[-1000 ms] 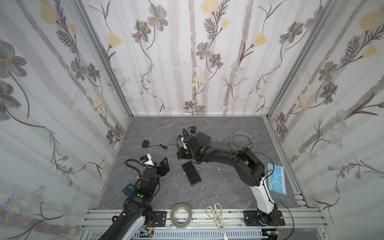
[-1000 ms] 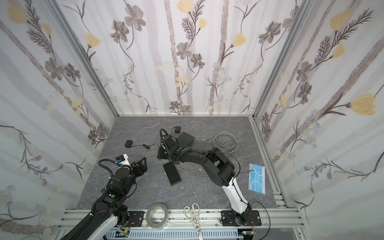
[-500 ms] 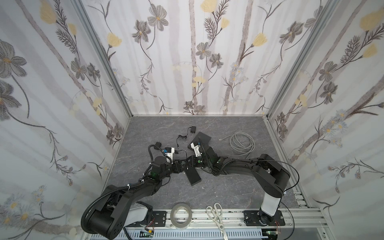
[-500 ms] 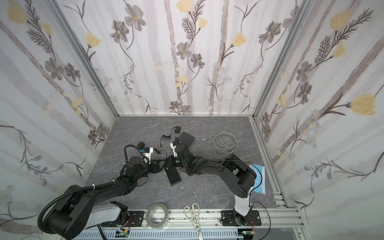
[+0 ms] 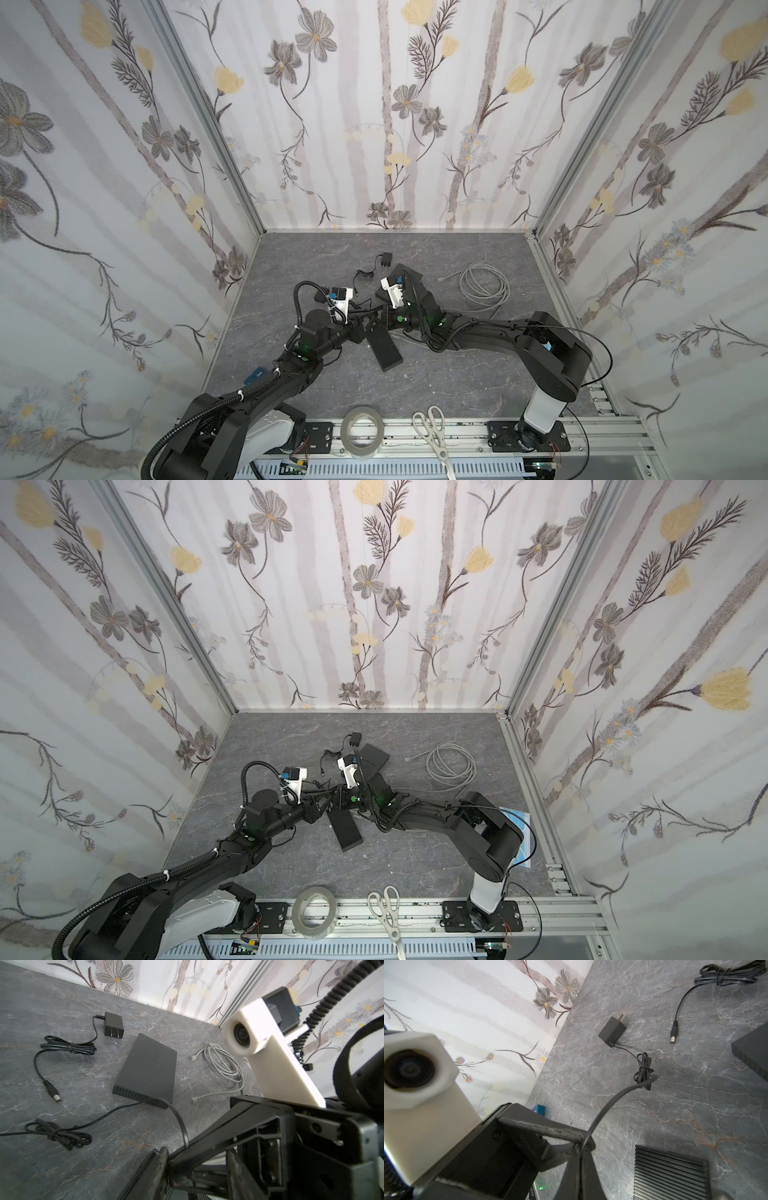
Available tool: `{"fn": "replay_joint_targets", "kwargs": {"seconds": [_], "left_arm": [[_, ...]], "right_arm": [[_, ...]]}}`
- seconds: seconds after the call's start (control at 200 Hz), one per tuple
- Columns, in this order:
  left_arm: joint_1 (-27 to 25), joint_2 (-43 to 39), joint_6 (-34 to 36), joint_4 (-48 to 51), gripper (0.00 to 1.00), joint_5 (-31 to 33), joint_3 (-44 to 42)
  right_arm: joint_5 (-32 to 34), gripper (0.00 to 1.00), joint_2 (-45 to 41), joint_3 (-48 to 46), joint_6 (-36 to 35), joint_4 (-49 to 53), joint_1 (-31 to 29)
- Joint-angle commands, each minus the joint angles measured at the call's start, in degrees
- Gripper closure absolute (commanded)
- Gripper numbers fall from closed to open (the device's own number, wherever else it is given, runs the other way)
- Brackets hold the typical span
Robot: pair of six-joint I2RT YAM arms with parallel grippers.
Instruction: Insert the plug into the switch port
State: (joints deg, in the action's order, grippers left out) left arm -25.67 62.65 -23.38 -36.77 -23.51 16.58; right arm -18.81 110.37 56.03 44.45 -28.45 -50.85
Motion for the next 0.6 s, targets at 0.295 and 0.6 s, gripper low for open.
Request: {"fn": "replay_joint_targets", "kwargs": {"seconds": [0.295, 0.6], "left_arm": [[-0.5, -5.0, 0.4, 3.7, 0.60, -9.2, -1.8], [-0.5, -10.5, 0.2, 5.6, 0.48, -6.9, -3.7]], "right_arm": [[5.0, 0.97, 0.0, 0.4, 2.5, -10.6, 1.2], [4.5, 0.96, 0.5, 2.9, 2.5, -10.3, 2.7]]}}
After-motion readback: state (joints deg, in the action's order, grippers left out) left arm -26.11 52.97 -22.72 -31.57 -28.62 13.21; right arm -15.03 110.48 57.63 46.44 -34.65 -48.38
